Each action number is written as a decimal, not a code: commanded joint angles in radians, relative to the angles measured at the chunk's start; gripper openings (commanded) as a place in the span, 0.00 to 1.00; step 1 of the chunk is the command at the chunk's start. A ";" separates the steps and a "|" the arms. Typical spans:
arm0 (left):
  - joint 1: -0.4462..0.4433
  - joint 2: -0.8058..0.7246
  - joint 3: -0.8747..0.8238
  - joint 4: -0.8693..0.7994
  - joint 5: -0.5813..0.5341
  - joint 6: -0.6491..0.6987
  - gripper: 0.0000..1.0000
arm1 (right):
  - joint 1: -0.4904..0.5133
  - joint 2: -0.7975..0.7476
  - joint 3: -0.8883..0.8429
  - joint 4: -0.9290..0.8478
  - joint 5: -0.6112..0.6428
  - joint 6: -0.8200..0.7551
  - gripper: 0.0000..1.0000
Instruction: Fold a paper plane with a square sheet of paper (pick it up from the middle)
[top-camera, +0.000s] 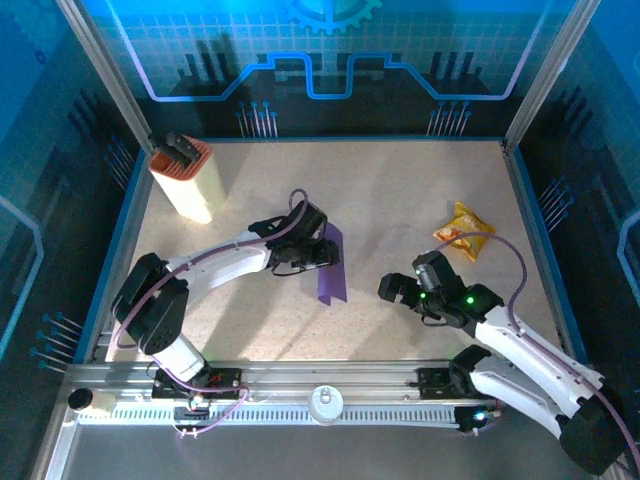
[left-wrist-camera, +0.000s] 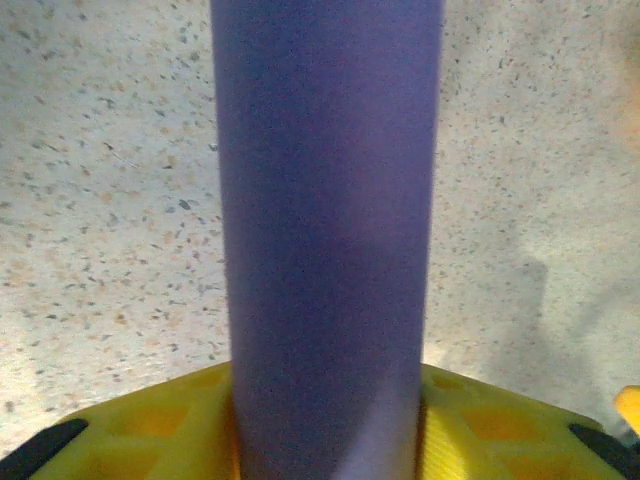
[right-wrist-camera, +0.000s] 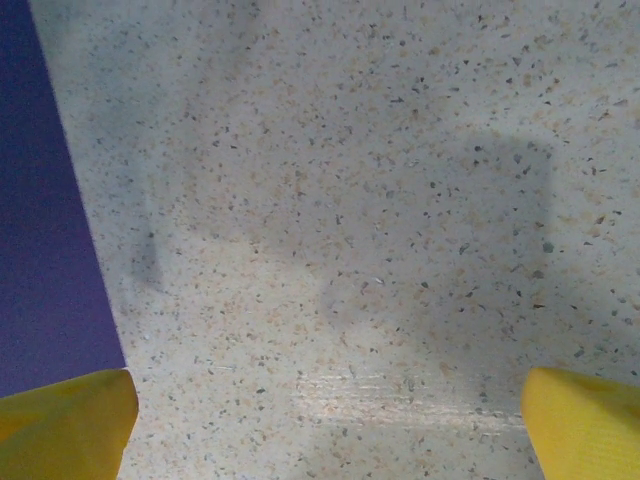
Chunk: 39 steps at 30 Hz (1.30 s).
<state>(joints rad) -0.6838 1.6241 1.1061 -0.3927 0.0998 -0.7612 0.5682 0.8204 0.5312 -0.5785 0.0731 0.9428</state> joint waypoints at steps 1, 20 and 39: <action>0.017 -0.021 -0.052 0.119 0.150 -0.060 0.44 | -0.016 -0.032 0.018 -0.031 0.020 0.002 0.99; 0.033 0.062 -0.183 0.237 0.189 -0.173 0.46 | -0.021 0.010 0.008 0.155 -0.121 -0.009 0.99; 0.038 0.074 -0.174 0.117 0.116 -0.097 0.52 | 0.012 0.138 0.000 0.151 -0.136 -0.028 1.00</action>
<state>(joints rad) -0.6514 1.6878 0.9119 -0.2142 0.2428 -0.8917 0.5629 0.9360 0.5232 -0.4404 -0.0296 0.9310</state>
